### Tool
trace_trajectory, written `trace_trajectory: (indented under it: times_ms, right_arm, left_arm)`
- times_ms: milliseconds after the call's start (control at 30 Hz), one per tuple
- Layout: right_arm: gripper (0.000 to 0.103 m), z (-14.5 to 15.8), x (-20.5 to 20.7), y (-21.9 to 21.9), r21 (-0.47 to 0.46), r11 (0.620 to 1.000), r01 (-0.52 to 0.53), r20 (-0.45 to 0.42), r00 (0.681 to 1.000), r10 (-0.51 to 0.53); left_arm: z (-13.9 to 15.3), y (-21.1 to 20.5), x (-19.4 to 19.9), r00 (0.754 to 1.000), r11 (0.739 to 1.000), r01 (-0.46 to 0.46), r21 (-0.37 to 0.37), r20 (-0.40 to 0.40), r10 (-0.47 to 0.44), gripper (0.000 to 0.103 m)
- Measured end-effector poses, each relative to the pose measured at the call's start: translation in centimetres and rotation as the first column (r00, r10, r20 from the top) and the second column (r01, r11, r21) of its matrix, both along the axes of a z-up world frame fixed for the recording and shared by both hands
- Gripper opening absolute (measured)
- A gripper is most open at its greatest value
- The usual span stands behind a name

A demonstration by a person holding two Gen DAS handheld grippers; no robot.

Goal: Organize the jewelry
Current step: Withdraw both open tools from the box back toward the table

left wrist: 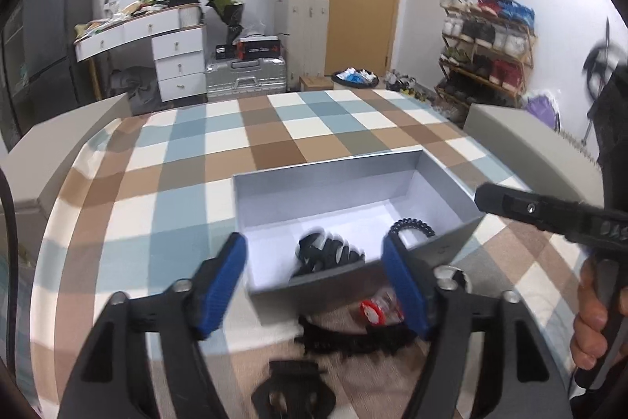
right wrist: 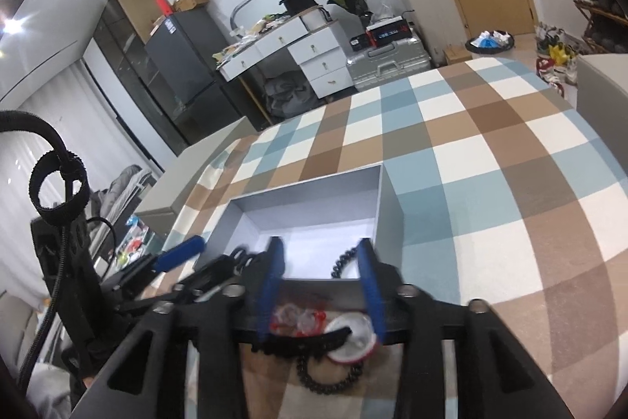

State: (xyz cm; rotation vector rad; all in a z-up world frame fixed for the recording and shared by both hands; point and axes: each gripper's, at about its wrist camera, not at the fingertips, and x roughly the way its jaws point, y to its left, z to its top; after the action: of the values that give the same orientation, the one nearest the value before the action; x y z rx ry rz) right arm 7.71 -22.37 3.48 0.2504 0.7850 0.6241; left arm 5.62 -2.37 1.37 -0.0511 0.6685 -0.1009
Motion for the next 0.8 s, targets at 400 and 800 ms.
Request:
trace_trajectory:
  times_ms: [400, 800]
  right_arm:
    - [0.090, -2.3, -1.1, 0.5, -0.251, 0.964, -0.084, -0.052, 0.996, 0.073]
    - [0.078, -4.2, -2.3, 3.1, -0.361, 0.913, -0.188, -0.058, 0.982, 0.179]
  left_arm:
    - [-1.1, 1.4, -2.7, 0.998, 0.999, -0.043, 0.014, -0.041, 0.044, 0.102]
    - [-2.6, 2.6, -2.4, 0.994, 0.997, -0.055, 0.046, -0.090, 0.059, 0.102]
